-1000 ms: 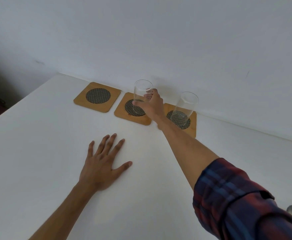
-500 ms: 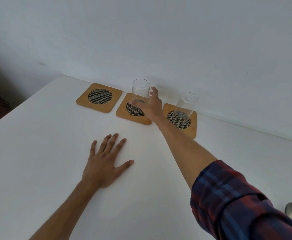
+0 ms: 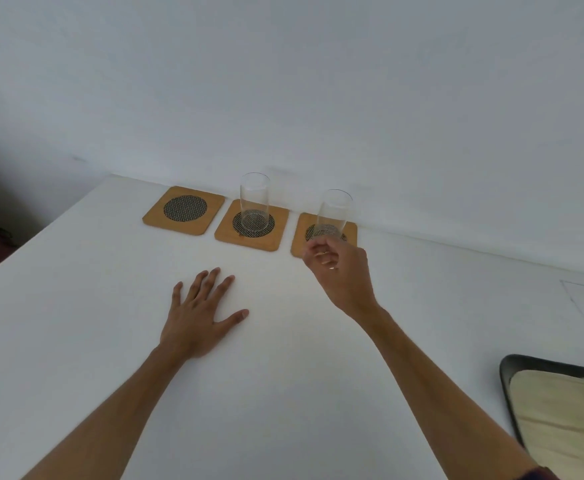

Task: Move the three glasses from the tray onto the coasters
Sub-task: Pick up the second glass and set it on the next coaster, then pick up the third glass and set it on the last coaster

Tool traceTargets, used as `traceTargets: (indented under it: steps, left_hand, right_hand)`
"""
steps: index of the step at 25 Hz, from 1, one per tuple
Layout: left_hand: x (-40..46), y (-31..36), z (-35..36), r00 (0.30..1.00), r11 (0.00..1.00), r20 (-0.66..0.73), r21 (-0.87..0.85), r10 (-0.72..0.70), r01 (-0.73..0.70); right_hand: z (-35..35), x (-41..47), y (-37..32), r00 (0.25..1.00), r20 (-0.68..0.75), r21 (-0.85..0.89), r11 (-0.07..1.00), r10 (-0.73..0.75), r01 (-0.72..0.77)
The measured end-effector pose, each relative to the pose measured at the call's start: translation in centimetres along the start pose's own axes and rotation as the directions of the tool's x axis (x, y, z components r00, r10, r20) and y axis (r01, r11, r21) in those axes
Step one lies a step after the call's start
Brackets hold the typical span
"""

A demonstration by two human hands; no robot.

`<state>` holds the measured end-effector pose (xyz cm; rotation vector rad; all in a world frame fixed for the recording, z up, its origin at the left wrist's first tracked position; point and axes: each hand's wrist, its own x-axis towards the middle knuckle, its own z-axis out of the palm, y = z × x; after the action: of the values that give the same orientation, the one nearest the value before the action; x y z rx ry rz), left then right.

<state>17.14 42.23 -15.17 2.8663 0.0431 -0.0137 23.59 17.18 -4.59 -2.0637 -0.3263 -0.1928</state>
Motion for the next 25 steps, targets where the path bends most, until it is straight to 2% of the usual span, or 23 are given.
traceTargets:
  steps: [6, 10, 18, 21, 25]
  left_hand:
    - [-0.4, 0.4, -0.3, 1.0, 1.0, -0.005, 0.022, -0.008, 0.008]
    - [-1.7, 3.2, -0.4, 0.993, 0.997, -0.083, -0.005, -0.083, 0.083]
    - [-9.5, 17.8, 2.0, 0.988, 0.988, -0.057, -0.042, 0.147, -0.149]
    - [-12.1, 23.7, 2.0, 0.991, 0.984, -0.033, -0.113, 0.133, -0.136]
    - [-15.3, 31.4, 2.0, 0.978, 0.954, -0.022, -0.215, 0.207, -0.207]
  right_hand:
    - [-7.9, -8.9, 0.5, 0.996, -0.072, -0.106, 0.992, 0.055, -0.063]
    - [-12.7, -13.6, 1.9, 0.98, -0.14, -0.182, 0.97, 0.14, -0.165]
    - [-23.9, -19.3, 5.8, 0.971, -0.174, -0.308, 0.928, 0.162, -0.21]
    - [-28.9, -21.4, 7.4, 0.965, -0.179, -0.332, 0.912, 0.191, -0.242]
    - [-35.8, -24.8, 10.5, 0.948, -0.225, -0.339, 0.895, 0.223, -0.291]
